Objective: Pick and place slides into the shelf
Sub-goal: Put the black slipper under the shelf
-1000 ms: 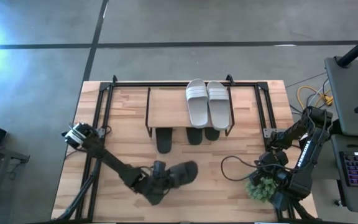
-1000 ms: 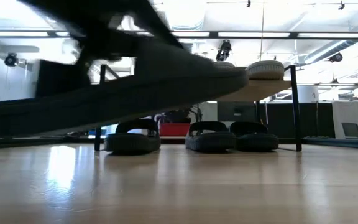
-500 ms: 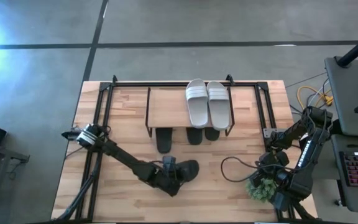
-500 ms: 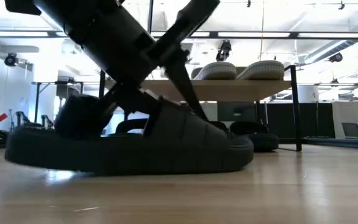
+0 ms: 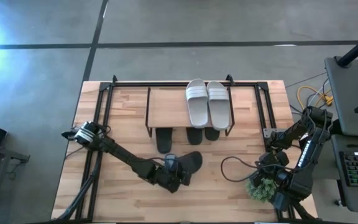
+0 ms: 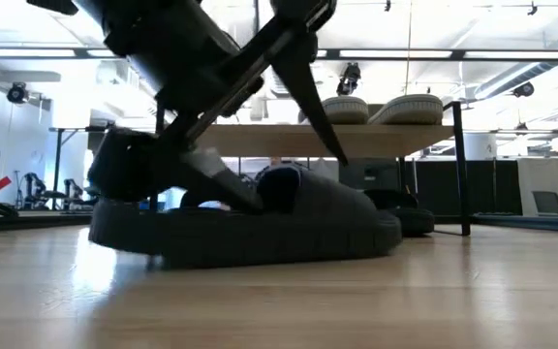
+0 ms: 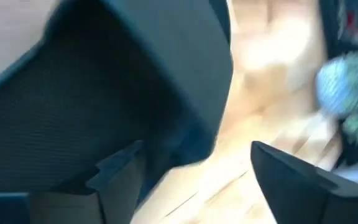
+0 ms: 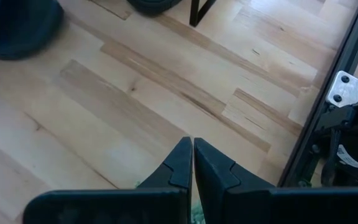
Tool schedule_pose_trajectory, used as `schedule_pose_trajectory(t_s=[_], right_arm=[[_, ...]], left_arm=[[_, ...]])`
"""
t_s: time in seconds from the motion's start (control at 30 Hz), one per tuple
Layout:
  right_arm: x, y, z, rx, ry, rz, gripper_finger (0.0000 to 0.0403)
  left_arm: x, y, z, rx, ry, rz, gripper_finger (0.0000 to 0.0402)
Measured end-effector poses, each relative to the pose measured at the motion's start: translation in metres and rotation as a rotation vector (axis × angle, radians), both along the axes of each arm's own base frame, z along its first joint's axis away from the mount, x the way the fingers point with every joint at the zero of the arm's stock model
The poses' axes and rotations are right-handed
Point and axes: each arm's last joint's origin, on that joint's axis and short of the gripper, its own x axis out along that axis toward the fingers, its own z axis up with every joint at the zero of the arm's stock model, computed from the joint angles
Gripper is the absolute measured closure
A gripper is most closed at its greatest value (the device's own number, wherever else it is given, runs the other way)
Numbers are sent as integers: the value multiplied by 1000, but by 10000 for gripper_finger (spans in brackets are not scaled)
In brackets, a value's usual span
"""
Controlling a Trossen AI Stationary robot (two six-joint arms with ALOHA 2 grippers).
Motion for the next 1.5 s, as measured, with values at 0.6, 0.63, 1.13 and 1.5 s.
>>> schedule_pose_trajectory(t_s=[0.6, 0.63, 1.13, 1.5], right_arm=[[0, 0, 0, 2, -2, -2, 394], [0, 0, 0, 2, -2, -2, 394], [6, 13, -3, 125, -34, 48, 394], [86, 34, -10, 372, -188, 311, 394]], left_arm=[[-78, 8, 82, 416, 266, -627, 221], [-79, 8, 81, 429, 275, -646, 250], [-68, 5, 30, 648, 511, -761, 400], [-73, 7, 21, 651, 541, -786, 401]])
